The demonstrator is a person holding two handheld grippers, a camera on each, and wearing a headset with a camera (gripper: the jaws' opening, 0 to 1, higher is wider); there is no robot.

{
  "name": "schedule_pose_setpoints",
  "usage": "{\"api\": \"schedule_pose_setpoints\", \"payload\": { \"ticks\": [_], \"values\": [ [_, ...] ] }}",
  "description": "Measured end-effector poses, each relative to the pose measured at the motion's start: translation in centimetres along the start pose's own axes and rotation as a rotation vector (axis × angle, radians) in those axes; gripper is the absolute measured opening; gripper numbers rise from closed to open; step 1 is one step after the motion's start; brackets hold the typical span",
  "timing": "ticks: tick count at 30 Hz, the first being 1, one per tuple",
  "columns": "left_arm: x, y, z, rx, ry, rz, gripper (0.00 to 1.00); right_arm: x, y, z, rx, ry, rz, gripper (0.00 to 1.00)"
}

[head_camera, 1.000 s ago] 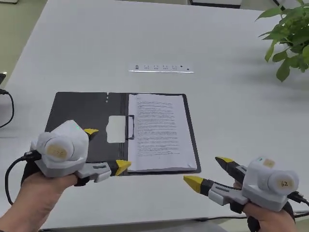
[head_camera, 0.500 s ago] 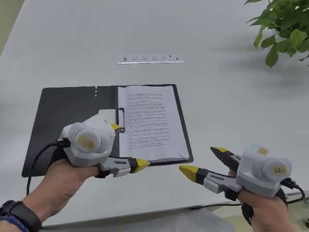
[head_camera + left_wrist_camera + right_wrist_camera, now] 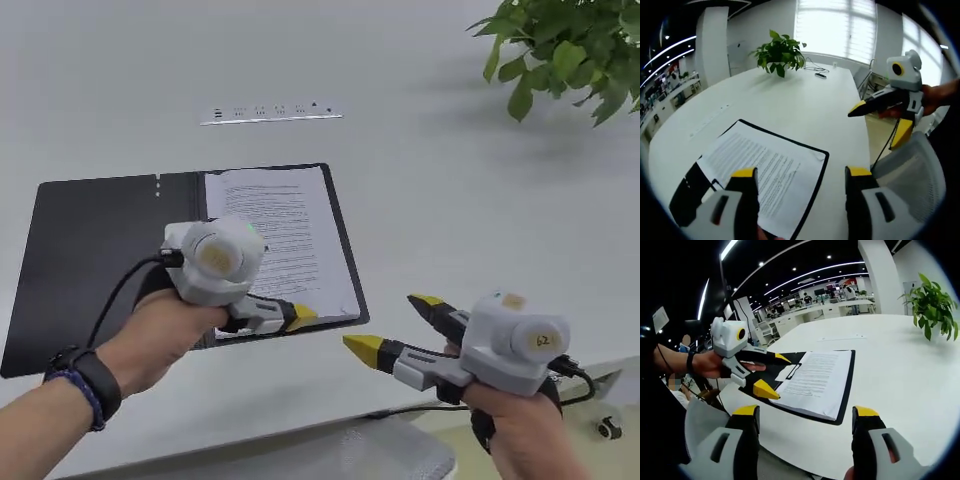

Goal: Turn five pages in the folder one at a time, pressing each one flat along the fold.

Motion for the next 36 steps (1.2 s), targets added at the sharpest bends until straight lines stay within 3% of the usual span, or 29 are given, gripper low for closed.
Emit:
{"api": "schedule_pose_setpoints", "payload": {
  "ticks": [8, 11, 14, 21, 31, 36],
  "values": [
    [3.5, -0.1, 0.2, -0.008, -0.006, -0.028, 0.7, -0.3, -0.4, 0.4, 0.013, -0.004, -0.002, 0.75],
    [4.4, -0.4, -0.6, -0.021, 0.04, -0.048, 0.71, -0.3, -0.5, 0.5, 0.015, -0.006, -0.006, 0.74],
    [5.5, -0.5, -0.9, -0.089, 0.066, -0.039, 0.71, -0.3, -0.6, 0.6, 0.018, -0.009, -0.011, 0.74],
    [7.8, -1.2, -0.2, -0.088, 0.071, -0.083, 0.72, -0.4, -0.5, 0.8, 0.024, -0.008, -0.007, 0.74],
    [8.8, -2.2, -0.2, -0.12, 0.127, -0.126, 0.71, -0.8, -0.9, 1.1, 0.038, -0.011, -0.014, 0.74],
    [9.1, -2.7, 0.2, -0.085, 0.135, -0.146, 0.71, -0.5, -0.7, 1.0, 0.035, -0.009, -0.016, 0.74]
  ]
}}
Point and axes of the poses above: the centre of the closed fingertips' face, and the gripper's own axes: x roughly forward along the fingers, z roughly to its right, y roughly out of its top, the point moved 2 cm from there along -x, roughly backward along the fingers, and after that the axes turned 14 degrees about x, right-handed, at the moved point
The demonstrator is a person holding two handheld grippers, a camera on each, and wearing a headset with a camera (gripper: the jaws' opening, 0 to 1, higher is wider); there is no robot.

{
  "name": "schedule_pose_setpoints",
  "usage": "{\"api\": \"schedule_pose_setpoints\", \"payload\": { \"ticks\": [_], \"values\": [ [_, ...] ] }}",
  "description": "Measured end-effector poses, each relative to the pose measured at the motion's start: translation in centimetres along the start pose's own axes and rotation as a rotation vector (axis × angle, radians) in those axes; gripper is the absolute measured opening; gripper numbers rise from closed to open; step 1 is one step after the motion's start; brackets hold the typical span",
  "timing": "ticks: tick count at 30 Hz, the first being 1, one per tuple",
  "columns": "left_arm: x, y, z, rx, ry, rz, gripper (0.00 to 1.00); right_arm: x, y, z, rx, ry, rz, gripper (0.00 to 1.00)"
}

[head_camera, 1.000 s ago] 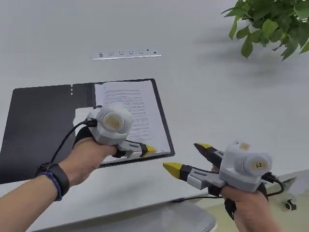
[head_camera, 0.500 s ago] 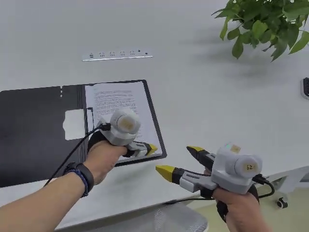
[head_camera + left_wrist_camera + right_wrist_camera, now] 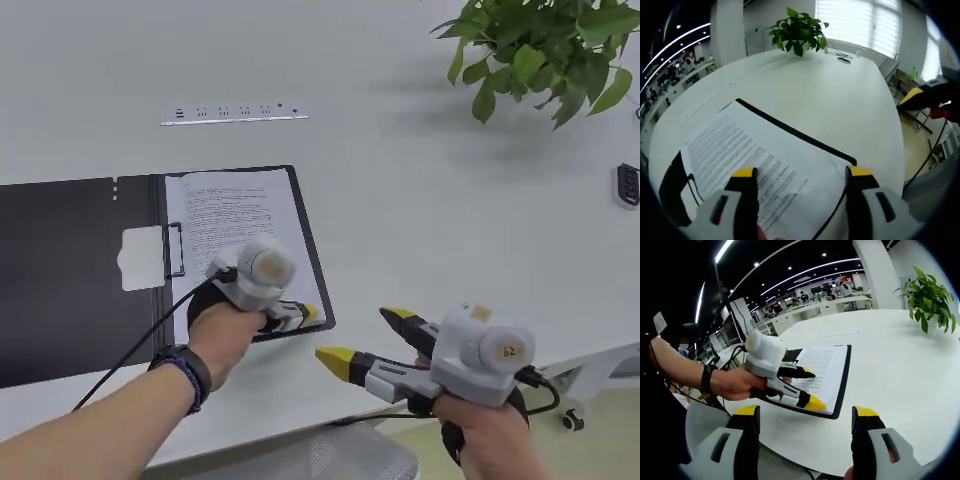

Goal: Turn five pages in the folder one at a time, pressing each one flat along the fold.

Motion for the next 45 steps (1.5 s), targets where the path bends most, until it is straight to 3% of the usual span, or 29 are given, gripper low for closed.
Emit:
{"api": "schedule_pose_setpoints", "payload": {
  "ticks": [1, 12, 19, 23, 28, 35, 45],
  "values": [
    [0.1, -0.3, 0.1, 0.007, -0.006, -0.015, 0.71, 0.1, 0.1, 0.0, -0.002, 0.0, -0.001, 0.74],
    [-0.1, -0.7, -0.2, 0.036, 0.009, -0.005, 0.65, 0.2, 0.1, 0.1, -0.016, 0.003, -0.012, 0.73],
    [-0.5, -0.8, -0.6, -0.005, 0.028, 0.017, 0.58, 1.1, 0.7, 0.0, -0.025, 0.014, -0.013, 0.72],
    [-1.0, -1.1, -1.1, -0.091, 0.028, 0.049, 0.51, 1.9, 1.6, -0.4, -0.023, 0.033, 0.003, 0.72],
    [-1.3, -1.2, -1.2, -0.189, 0.013, 0.094, 0.49, 3.2, 2.1, -0.5, -0.005, 0.055, 0.007, 0.71],
    [-1.6, -1.2, -1.1, -0.199, 0.002, 0.094, 0.5, 4.0, 2.5, -0.9, -0.013, 0.076, 0.002, 0.71],
    [-1.7, -1.5, -1.0, -0.198, -0.002, 0.093, 0.49, 5.6, 2.1, 0.0, 0.019, 0.093, -0.014, 0.69]
  ]
}}
Point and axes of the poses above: the centre of the closed fingertips' face, and the gripper's own axes: x roughly forward along the fingers, z roughly to its right, y roughly out of its top, the point moved 2 cm from there along -x, roughly backward along the fingers, and after that the axes turned 14 degrees about x, right-handed, at the moved point
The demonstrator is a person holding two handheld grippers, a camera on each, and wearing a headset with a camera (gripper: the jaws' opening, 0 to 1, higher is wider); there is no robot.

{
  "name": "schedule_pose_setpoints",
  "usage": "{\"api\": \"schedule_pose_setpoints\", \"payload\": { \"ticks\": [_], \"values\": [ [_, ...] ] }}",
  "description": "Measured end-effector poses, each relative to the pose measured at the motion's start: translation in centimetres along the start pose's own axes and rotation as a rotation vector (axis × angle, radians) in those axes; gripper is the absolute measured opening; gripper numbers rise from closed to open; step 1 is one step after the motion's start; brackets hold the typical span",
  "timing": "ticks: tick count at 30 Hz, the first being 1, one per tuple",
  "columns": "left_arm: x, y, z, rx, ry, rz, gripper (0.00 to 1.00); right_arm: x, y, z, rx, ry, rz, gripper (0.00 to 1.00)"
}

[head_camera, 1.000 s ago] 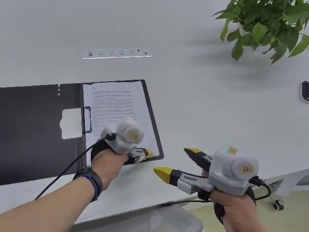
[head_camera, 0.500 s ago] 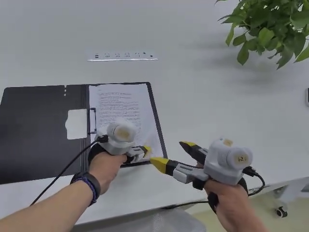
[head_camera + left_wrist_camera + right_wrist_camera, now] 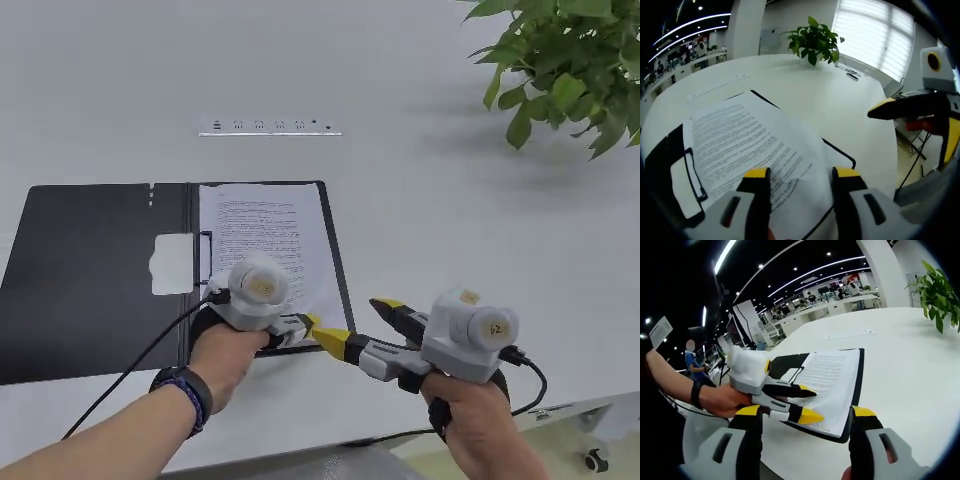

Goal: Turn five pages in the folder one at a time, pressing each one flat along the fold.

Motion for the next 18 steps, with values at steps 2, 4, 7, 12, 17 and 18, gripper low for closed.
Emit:
{"api": "schedule_pose_setpoints", "payload": {
  "ticks": [2, 4, 7, 12, 17, 18],
  "values": [
    [0.0, 0.0, -0.1, -0.002, 0.001, 0.0, 0.49, 0.5, 0.2, 0.2, 0.006, 0.006, 0.0, 0.69],
    [-0.1, 0.0, -0.1, -0.011, 0.001, 0.004, 0.49, 1.0, 0.4, 0.3, 0.011, 0.012, 0.0, 0.68],
    [-0.1, 0.0, -0.1, -0.032, 0.001, 0.013, 0.48, 2.0, 0.7, 0.6, 0.019, 0.021, -0.001, 0.68],
    [-0.1, 0.0, -0.1, -0.049, 0.002, 0.021, 0.48, 3.9, 1.2, 1.0, 0.039, 0.042, -0.007, 0.67],
    [-0.1, -0.1, -0.2, -0.046, 0.001, 0.022, 0.48, 5.5, 1.3, 1.3, 0.047, 0.052, -0.025, 0.66],
    [-0.1, -0.1, -0.2, -0.046, 0.001, 0.022, 0.48, 5.7, 1.4, 1.4, 0.045, 0.054, -0.029, 0.66]
  ]
}}
Point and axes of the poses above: the centre of the closed fingertips' face, and the gripper's own axes: x roughly forward along the fingers, z roughly to its right, y roughly out of its top, the point moved 2 cm from there along -x, roughly backward along the fingers, and after that the axes turned 14 degrees about x, right-handed, at the moved point
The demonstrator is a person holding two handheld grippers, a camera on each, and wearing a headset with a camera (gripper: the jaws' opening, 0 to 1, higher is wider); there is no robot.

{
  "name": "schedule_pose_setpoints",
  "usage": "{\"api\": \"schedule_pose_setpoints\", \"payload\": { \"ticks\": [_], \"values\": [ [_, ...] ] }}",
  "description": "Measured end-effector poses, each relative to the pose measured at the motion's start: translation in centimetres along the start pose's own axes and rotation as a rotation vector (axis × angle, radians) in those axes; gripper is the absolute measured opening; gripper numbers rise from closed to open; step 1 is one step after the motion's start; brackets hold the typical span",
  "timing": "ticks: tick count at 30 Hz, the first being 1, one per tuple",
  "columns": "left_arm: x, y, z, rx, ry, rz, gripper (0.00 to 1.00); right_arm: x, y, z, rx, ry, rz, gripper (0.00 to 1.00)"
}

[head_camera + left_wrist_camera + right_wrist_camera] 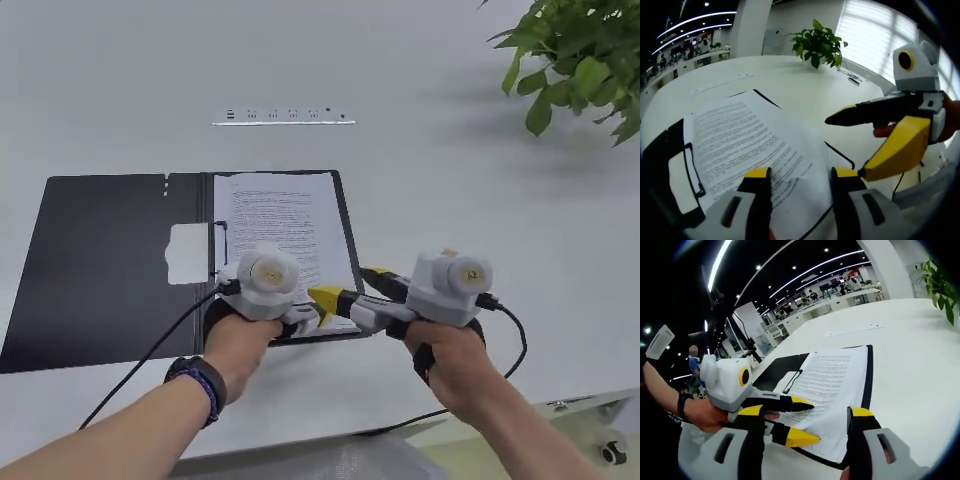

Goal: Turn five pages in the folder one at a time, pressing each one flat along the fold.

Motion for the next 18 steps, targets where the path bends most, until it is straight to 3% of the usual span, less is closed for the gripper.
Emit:
{"api": "schedule_pose_setpoints", "payload": {
  "ticks": [10, 18],
  "values": [
    [0.01, -0.04, -0.13, 0.004, -0.001, 0.0, 0.47, 0.96, -0.5, 0.83, 0.045, 0.009, -0.023, 0.65],
    [-0.05, -0.06, -0.1, 0.006, -0.003, 0.001, 0.48, 1.05, -0.93, 0.92, 0.03, 0.004, -0.045, 0.64]
  ]
}}
Point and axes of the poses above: the centre of the closed fingertips' face, and the gripper's own axes: x roughly forward along the fingers, z roughly to its right, y roughly out of its top, the point moved 2 cm from there along -x, roughly backward along the fingers, and after that the axes turned 14 degrees about x, right-handed, at the moved point
